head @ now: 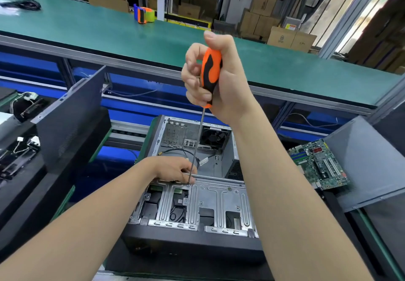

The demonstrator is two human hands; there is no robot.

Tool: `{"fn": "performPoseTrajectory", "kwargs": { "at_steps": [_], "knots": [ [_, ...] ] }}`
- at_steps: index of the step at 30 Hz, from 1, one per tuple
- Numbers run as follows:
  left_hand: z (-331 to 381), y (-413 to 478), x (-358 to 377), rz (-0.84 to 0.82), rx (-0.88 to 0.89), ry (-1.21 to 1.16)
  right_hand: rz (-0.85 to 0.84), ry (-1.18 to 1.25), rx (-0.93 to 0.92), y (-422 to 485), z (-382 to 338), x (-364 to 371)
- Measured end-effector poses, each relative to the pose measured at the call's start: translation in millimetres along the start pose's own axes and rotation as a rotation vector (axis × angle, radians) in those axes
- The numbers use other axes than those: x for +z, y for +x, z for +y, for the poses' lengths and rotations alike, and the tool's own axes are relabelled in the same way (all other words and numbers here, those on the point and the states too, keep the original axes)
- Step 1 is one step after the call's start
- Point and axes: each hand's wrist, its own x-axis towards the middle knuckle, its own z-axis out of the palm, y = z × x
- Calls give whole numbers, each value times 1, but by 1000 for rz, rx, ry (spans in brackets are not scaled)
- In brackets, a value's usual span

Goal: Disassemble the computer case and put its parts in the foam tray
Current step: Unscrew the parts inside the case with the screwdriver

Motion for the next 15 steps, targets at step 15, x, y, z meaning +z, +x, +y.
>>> {"fn": "performPoseTrajectory", "kwargs": {
  "at_steps": [15],
  "knots": [
    [-3, 0, 3, -4, -25, -14, 1188, -414, -373, 2, 19, 39]
  ]
}}
